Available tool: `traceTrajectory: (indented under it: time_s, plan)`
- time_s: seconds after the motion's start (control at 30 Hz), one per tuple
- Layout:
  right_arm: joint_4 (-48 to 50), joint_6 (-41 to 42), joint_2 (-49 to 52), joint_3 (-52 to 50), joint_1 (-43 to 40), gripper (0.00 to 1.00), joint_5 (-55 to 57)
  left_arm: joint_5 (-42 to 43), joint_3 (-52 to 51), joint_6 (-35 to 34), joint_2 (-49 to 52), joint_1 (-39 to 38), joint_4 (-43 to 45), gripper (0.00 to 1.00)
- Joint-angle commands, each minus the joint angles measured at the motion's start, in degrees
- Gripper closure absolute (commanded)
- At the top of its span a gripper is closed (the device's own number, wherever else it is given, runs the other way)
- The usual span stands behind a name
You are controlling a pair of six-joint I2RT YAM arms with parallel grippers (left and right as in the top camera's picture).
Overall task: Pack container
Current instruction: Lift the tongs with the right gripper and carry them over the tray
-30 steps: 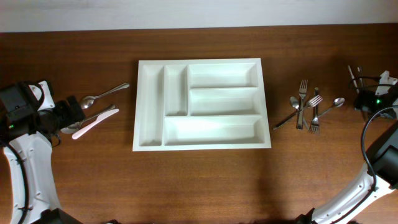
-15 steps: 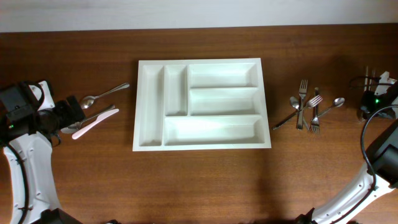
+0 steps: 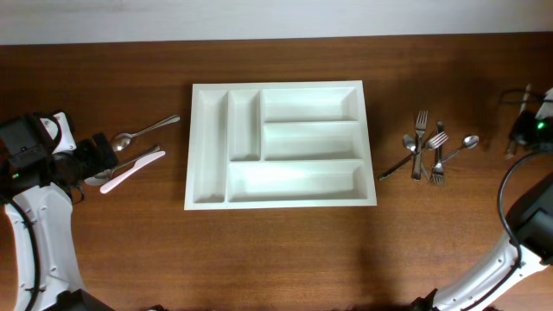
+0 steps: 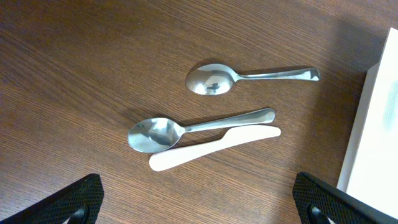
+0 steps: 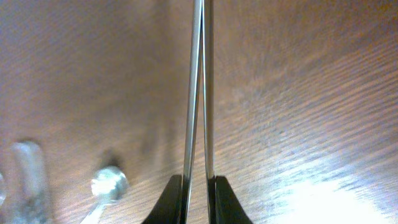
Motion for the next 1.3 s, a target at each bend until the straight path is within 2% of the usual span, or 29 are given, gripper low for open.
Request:
traceTrajectory:
  time_s: [0.0, 0.13, 0.27, 0.53, 0.73, 0.83, 0.9, 1.03, 1.27]
  plan:
    - [-3.37, 0.59, -7.56, 6.84, 2.08, 0.96, -6.25, 1.03, 0.94, -0.57, 0.31, 0.20, -0.04, 0.01]
    - [-8.15, 0.52, -12.09, 11.96, 6.75, 0.96, -13.62, 1.03, 0.94, -0.57, 0.31, 0.20, -0.04, 0.01]
    - [-12.46, -1.01, -16.22, 15.67, 15.28, 0.96, -14.38, 1.03, 0.94, -0.57, 0.31, 0.20, -0.04, 0.01]
    - [-18.78, -16.37, -16.74, 15.32, 39.12, 0.96, -12.76, 1.03, 0.94, -0.57, 0.31, 0.20, -0.07, 0.01]
    - [-18.49, -33.40, -10.16, 13.79, 51.80, 0.96, -2.56, 1.03, 0.94, -0.57, 0.31, 0.20, -0.04, 0.01]
    - [-17.73, -43.87, -6.03, 13.79, 55.06, 0.96, 1.75, 1.03, 0.94, -0.57, 0.31, 0.20, -0.04, 0.01]
    - [-16.37, -47.89, -3.58, 13.79, 56.06, 0.96, 5.22, 1.03, 0.94, -0.57, 0.31, 0.20, -0.07, 0.01]
    - [-13.00, -50.75, 1.11, 13.79, 56.06, 0.96, 8.09, 1.03, 0.94, -0.57, 0.31, 0.20, -0.04, 0.01]
    - [-9.03, -50.71, 5.25, 13.79, 53.62, 0.96, 6.80, 1.03, 0.94, -0.57, 0.31, 0.20, -0.04, 0.01]
